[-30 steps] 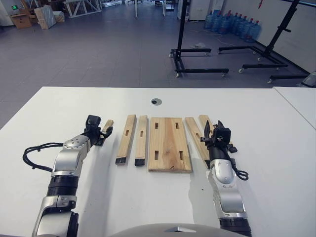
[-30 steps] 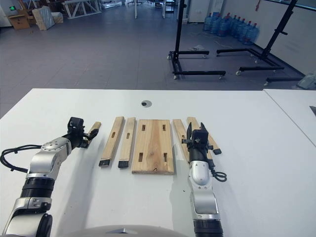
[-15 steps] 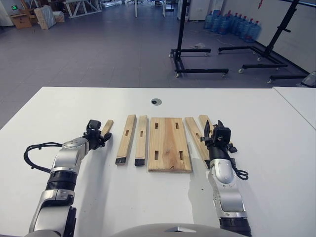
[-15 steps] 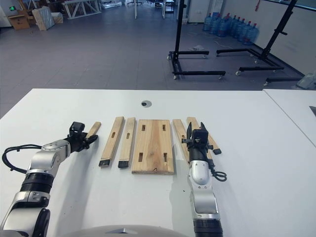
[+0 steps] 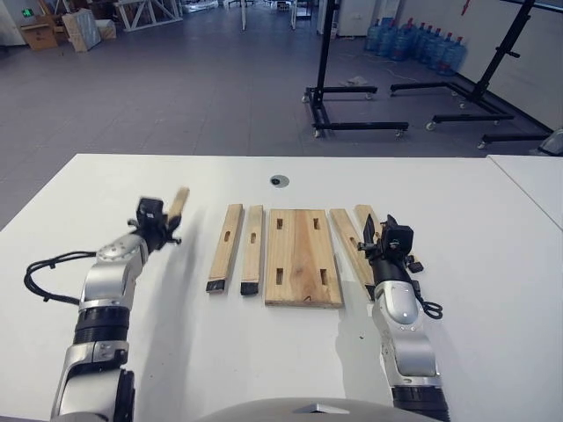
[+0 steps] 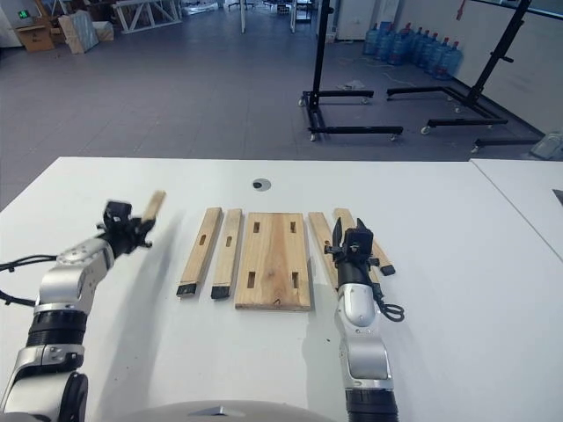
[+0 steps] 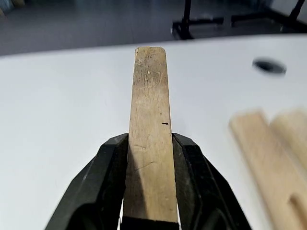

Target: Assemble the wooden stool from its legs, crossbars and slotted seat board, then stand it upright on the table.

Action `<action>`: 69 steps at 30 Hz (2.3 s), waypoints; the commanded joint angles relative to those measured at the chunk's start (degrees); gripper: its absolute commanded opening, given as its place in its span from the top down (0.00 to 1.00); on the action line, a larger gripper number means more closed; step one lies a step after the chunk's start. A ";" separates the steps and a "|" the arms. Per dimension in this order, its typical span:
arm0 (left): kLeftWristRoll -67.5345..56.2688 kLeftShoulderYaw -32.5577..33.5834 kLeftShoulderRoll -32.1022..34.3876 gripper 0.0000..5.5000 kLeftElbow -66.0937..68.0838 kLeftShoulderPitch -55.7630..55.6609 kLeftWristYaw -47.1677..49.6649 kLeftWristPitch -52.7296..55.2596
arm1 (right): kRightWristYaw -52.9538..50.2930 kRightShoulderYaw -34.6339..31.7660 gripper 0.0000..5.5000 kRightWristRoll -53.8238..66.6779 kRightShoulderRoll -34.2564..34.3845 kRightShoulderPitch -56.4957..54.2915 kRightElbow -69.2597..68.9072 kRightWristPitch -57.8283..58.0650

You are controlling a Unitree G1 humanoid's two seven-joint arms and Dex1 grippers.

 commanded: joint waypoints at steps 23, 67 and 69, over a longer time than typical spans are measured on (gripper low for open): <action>-8.67 -22.58 -3.26 0.77 -31.83 6.94 -19.17 -4.37 | -4.27 -5.63 0.65 81.72 -3.29 -12.13 -14.03 29.95; -13.13 -6.86 -11.81 0.58 -21.44 0.27 6.15 3.02 | 14.32 -10.23 0.93 35.78 -13.80 -8.73 7.57 9.31; -12.96 -7.27 -11.87 0.58 -21.46 0.40 6.11 3.09 | 14.93 -10.39 0.93 34.64 -13.62 -8.69 8.84 8.85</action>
